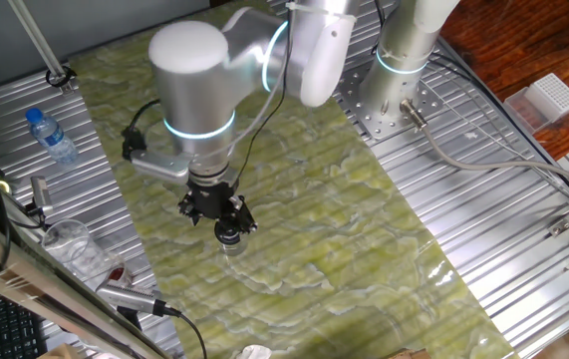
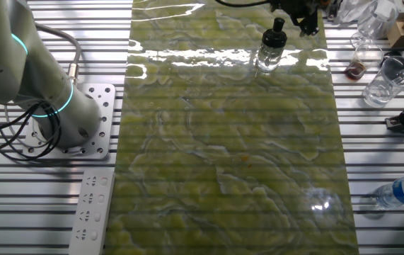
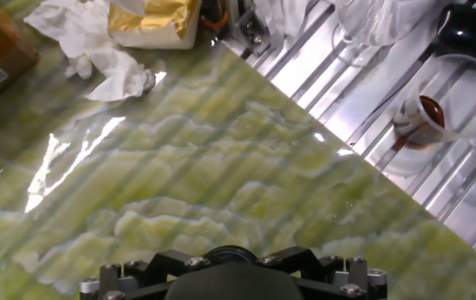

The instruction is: Screw the lid onto the jar

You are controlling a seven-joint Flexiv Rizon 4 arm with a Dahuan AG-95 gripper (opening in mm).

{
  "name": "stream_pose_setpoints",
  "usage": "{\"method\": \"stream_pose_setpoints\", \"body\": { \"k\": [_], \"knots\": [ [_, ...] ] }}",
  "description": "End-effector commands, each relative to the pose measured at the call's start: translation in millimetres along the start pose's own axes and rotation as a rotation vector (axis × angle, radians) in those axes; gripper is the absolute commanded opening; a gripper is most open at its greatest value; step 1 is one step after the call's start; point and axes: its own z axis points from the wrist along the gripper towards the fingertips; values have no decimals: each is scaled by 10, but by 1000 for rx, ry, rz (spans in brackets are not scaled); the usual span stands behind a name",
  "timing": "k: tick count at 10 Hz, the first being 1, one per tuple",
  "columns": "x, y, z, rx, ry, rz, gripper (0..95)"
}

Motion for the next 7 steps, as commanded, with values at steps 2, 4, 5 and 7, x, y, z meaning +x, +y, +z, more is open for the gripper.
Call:
{"method": "stream_pose_setpoints", "body": {
  "k": [2,4,5,7],
  "knots": [
    [-18,24,8,2,40,-2,950],
    [-38,42,22,-9,64,-7,950],
    [-46,48,27,-17,76,-9,950],
    [-51,53,30,-16,94,-13,950]
  ]
}}
